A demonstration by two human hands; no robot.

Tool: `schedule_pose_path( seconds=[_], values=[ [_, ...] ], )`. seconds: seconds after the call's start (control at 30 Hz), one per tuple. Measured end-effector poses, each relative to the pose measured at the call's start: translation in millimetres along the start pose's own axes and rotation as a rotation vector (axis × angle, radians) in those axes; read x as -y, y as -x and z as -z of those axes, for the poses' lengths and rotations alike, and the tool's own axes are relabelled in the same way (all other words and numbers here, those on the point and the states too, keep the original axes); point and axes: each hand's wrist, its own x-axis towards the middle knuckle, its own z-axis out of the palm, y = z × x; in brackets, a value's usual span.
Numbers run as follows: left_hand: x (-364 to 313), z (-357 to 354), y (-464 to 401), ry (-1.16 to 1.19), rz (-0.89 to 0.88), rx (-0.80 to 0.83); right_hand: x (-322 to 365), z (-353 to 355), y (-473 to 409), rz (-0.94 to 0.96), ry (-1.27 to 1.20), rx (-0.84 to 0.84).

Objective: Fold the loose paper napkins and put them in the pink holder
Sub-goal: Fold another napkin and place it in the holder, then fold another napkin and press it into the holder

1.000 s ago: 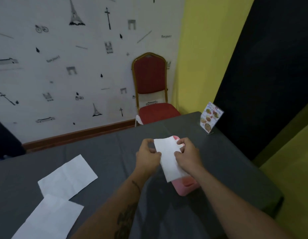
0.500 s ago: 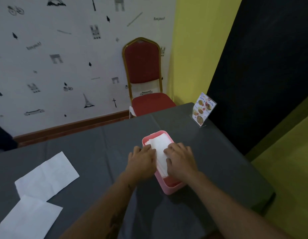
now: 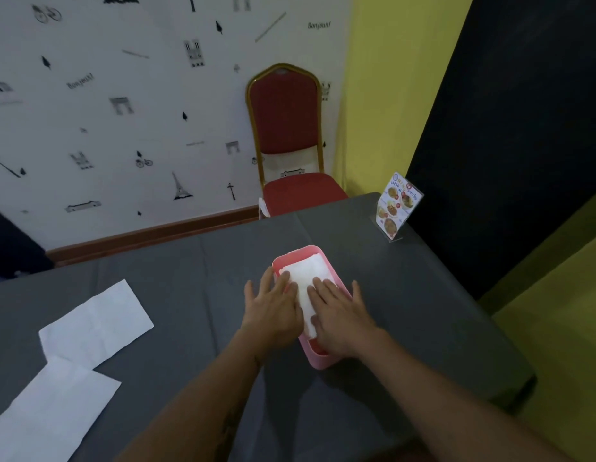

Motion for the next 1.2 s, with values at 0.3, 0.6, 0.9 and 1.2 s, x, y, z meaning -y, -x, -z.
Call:
schedule_pose_path(
  seconds=[0.3,0.6,0.9,1.2],
  values=[
    [-2.6,19.6,16.2,0.223,0.112,-0.132,4.1,24.2,10.8,-0.019,-0.169,-0.089],
    [51.4,11.7,92.4,0.683,0.366,-0.376,54.6,55.9,11.4,0.153,-0.446,-0.286],
    [160.5,-24.4,201.1,0.845,0.687,-0.49,185.4,39.5,-10.3,0.301,-0.408,-0.075],
    [268.3,-69.4,269.6,0.879,0.829,-0.431,305.1,-1.6,-31.6,0.202,-0.469,0.082]
  ],
)
